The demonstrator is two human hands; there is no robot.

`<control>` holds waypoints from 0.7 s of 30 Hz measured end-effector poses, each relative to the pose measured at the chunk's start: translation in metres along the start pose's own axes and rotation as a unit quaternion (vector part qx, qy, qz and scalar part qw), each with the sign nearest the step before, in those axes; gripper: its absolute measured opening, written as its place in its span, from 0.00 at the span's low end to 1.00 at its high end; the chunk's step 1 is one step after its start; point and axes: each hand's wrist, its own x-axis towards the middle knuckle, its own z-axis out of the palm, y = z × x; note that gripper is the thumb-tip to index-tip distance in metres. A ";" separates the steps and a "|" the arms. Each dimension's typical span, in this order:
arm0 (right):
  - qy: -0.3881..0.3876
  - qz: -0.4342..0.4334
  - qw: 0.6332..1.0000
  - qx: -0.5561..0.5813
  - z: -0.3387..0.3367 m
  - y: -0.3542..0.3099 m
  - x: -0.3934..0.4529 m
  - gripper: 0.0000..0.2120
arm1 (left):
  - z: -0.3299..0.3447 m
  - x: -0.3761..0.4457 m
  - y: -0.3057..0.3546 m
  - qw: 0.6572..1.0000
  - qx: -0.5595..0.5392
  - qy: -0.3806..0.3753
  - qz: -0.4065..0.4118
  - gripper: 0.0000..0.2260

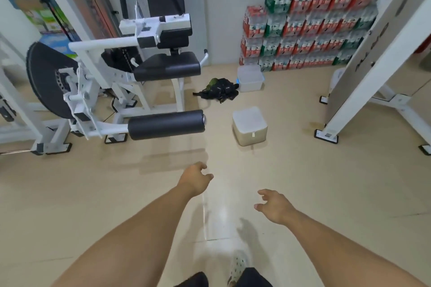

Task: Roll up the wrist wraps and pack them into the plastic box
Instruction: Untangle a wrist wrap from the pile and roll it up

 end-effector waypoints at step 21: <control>0.072 0.017 0.997 0.020 -0.181 -0.234 0.281 0.26 | -0.138 0.369 0.122 0.997 0.020 -0.062 0.030 0.16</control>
